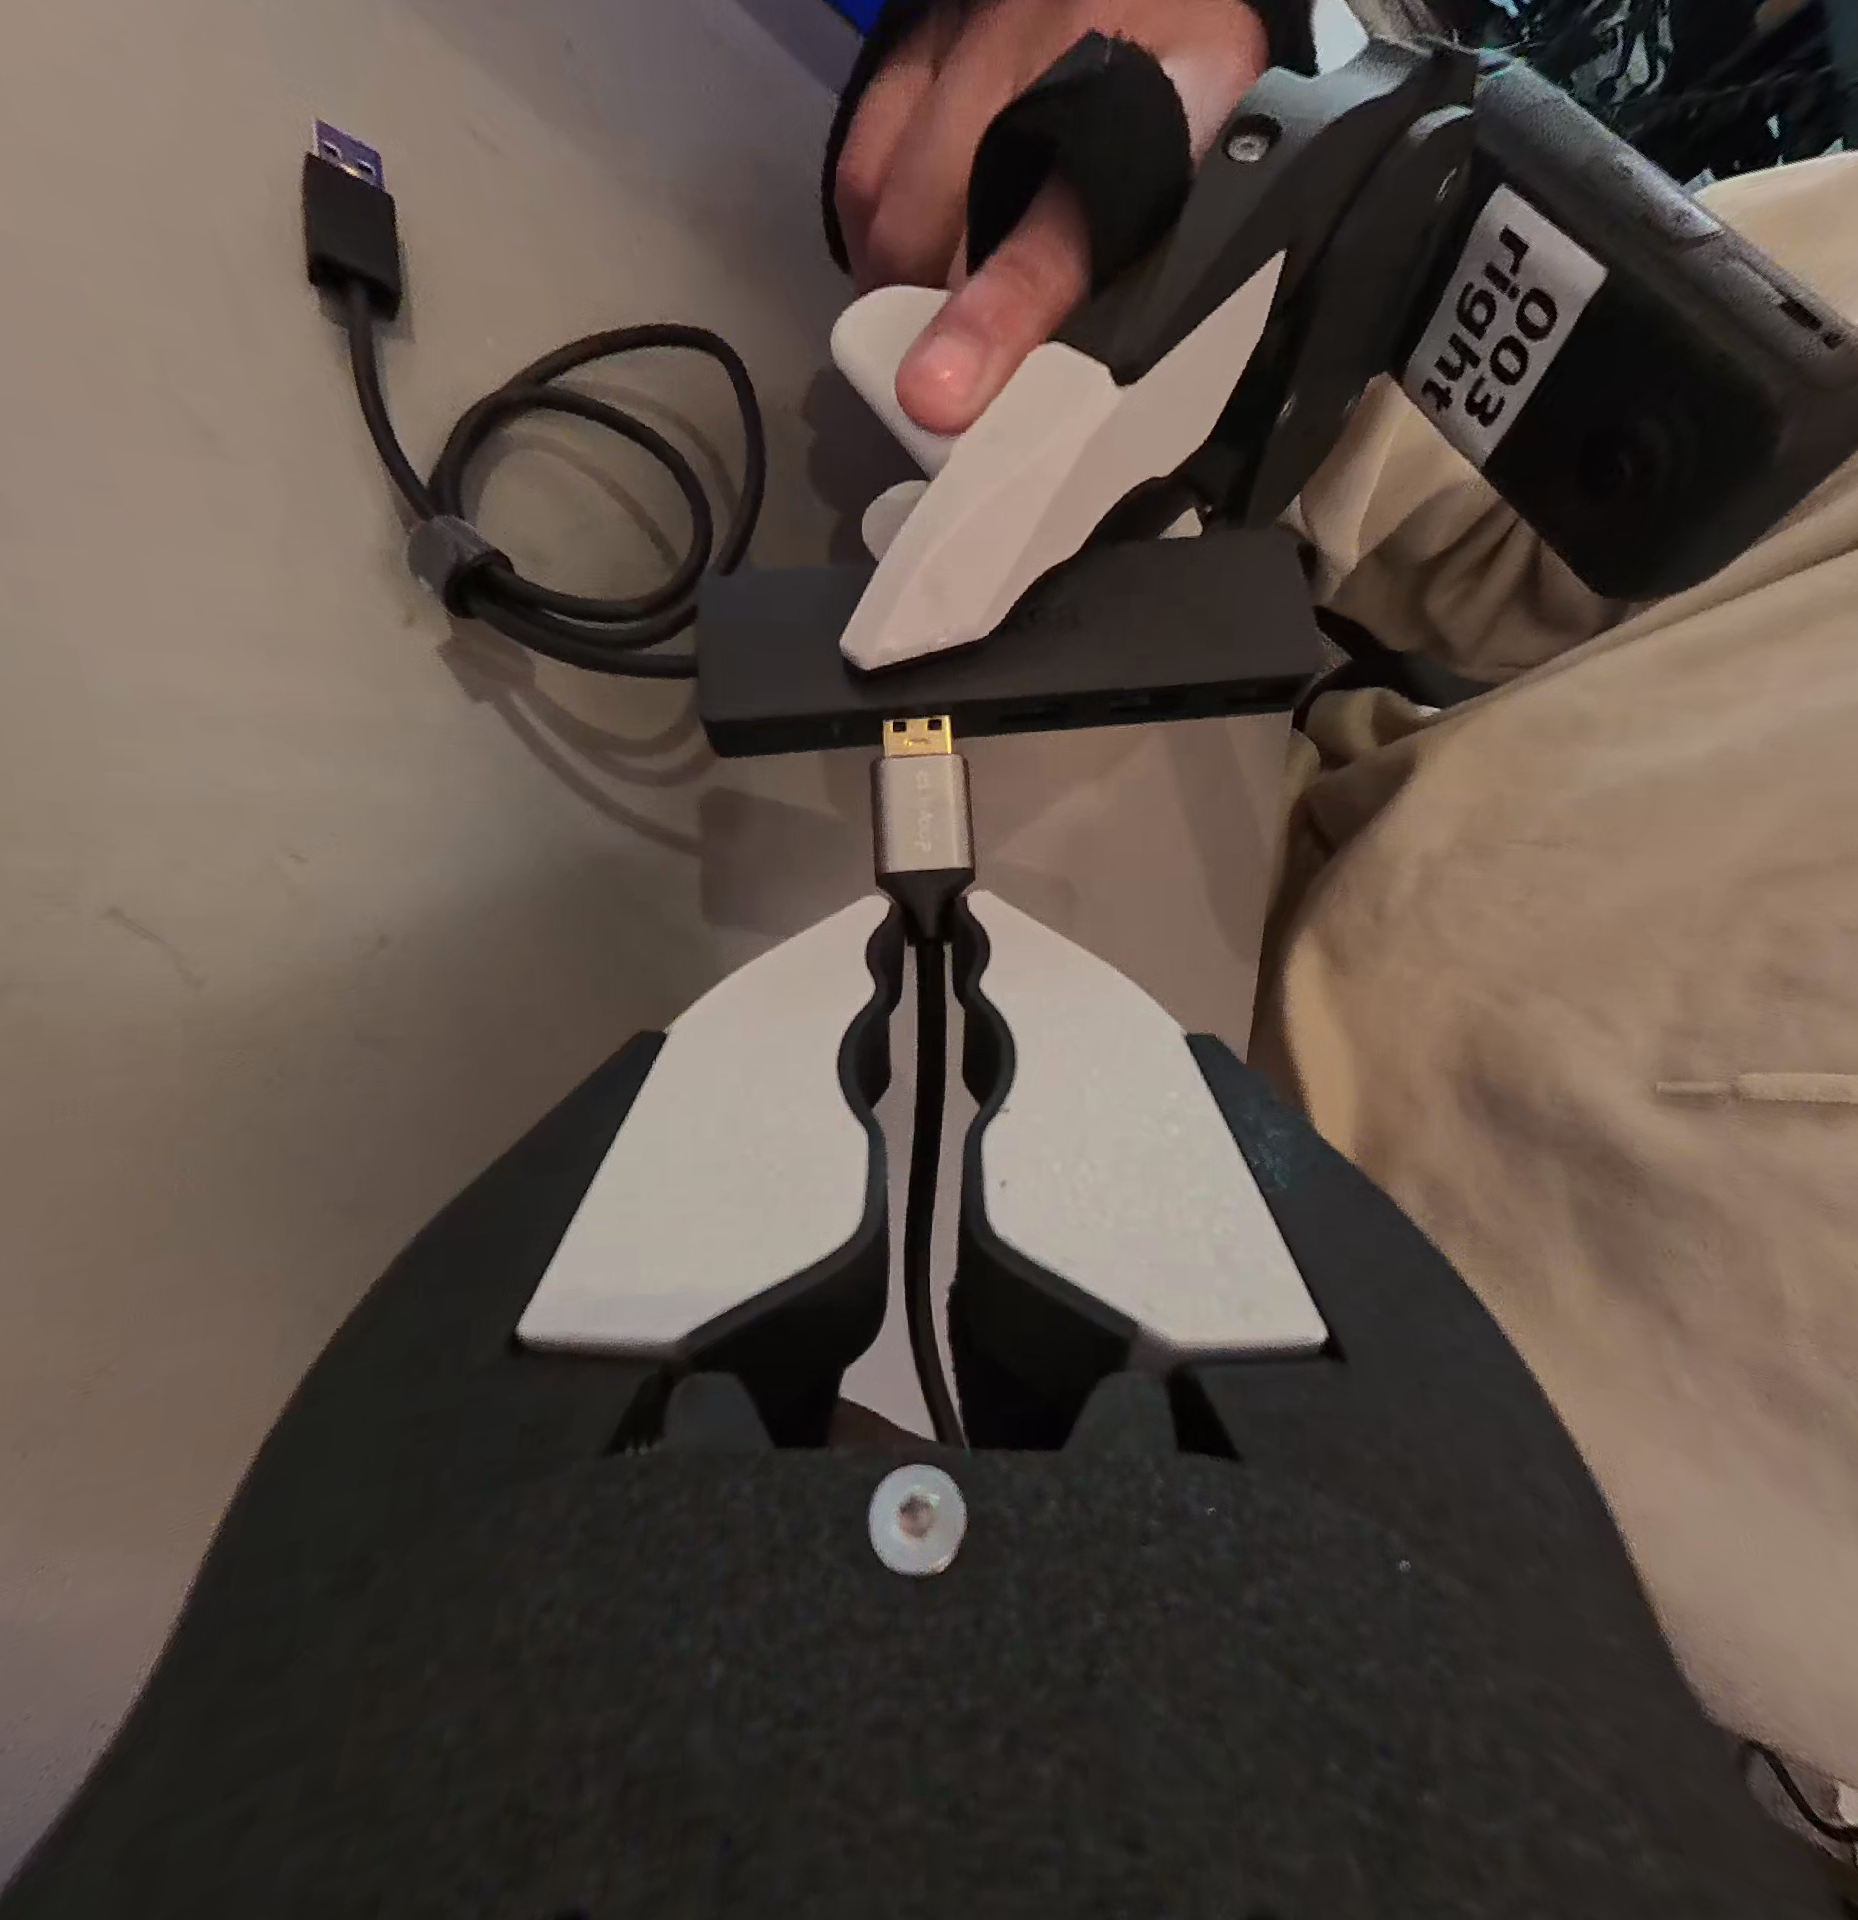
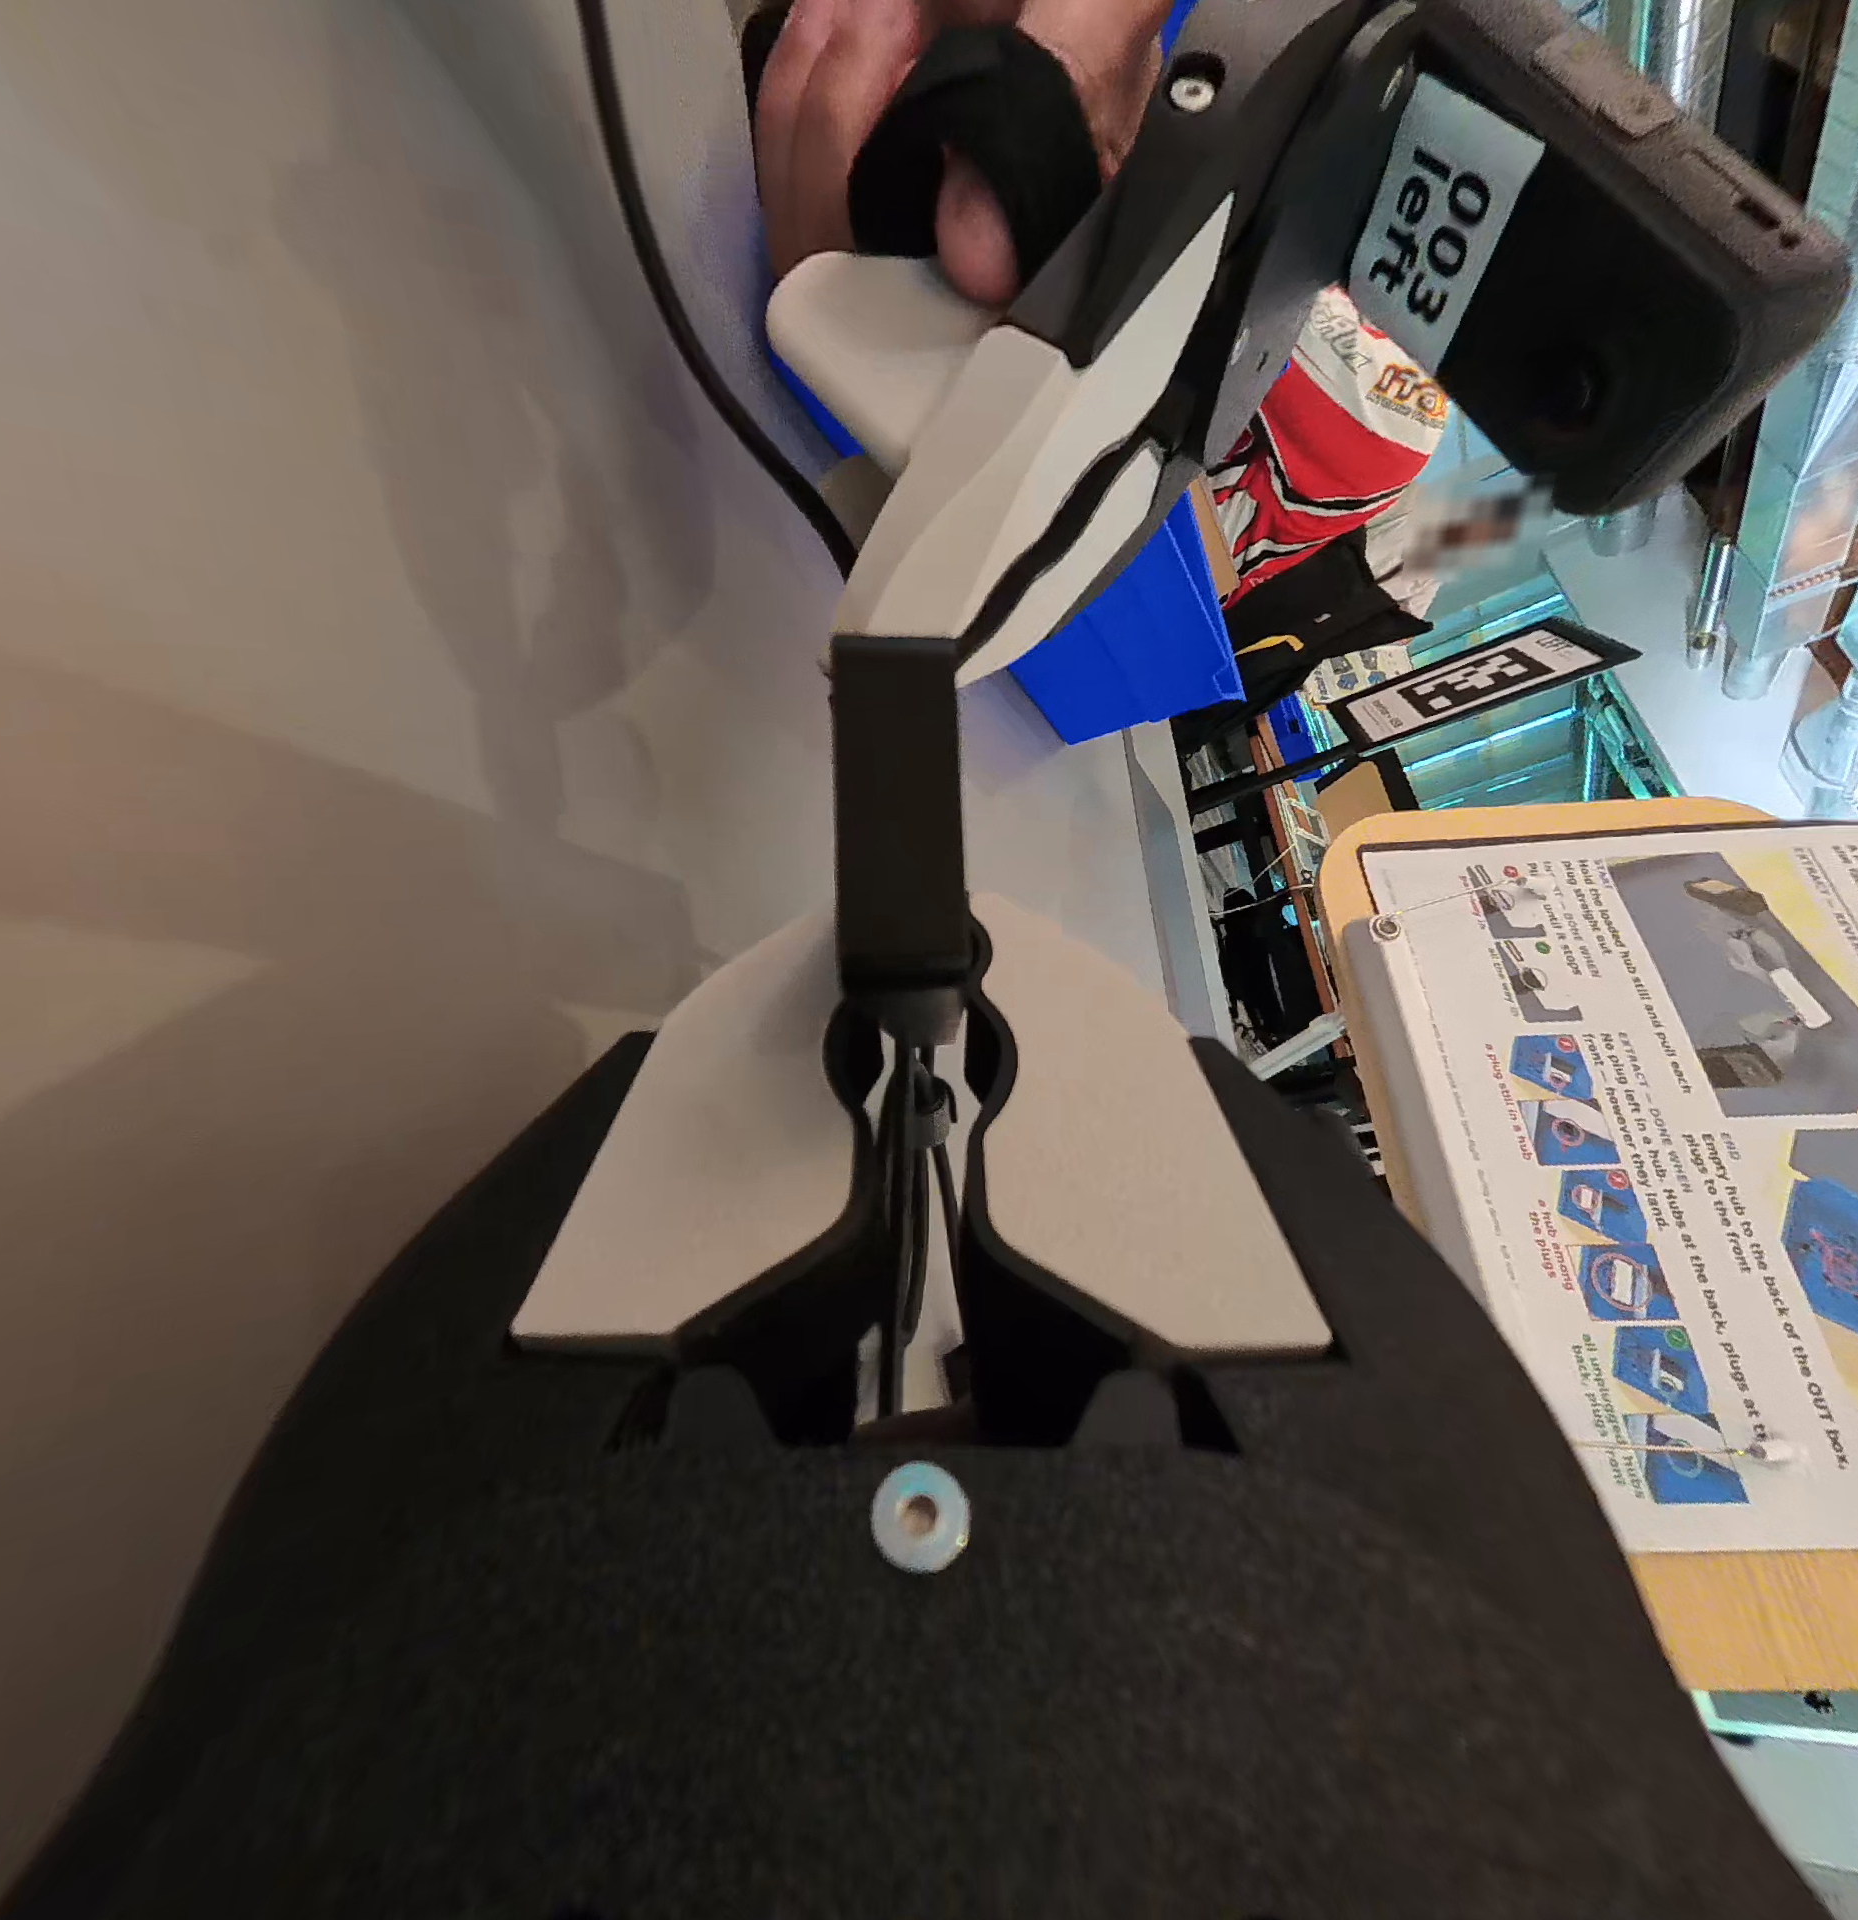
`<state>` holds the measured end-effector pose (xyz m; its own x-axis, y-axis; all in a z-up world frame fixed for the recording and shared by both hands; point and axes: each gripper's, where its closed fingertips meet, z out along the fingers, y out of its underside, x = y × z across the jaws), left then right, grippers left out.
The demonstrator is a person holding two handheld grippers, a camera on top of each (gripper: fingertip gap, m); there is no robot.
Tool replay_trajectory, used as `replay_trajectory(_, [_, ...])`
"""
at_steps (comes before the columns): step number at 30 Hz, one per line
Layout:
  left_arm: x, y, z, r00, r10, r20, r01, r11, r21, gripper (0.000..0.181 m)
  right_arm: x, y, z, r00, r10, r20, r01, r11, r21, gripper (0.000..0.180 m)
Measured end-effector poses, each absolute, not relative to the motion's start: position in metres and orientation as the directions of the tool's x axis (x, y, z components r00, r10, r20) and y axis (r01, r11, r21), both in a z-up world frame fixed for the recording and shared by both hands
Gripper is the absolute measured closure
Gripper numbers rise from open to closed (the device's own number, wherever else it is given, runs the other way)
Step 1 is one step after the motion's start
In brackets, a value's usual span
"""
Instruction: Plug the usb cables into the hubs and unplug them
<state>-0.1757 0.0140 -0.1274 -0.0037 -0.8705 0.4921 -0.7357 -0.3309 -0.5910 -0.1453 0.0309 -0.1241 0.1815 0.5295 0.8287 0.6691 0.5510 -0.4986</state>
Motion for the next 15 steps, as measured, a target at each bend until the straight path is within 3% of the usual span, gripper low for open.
replay_trajectory(11, [-0.181, 0.003, -0.130, -0.069, -0.803, 0.591, -0.762, -0.340, -0.552, 0.173, -0.157, 0.019, -0.132, 0.134, 0.605, 0.785, 0.656, 0.540, -0.528, 0.169])
replay_trajectory(15, [-0.182, 0.003, -0.138, -0.069, -0.840, 0.539, -0.799, -0.277, -0.533, 0.172, -0.157, 0.021, -0.138, 0.120, 0.596, 0.794, 0.684, 0.530, -0.501, 0.169])
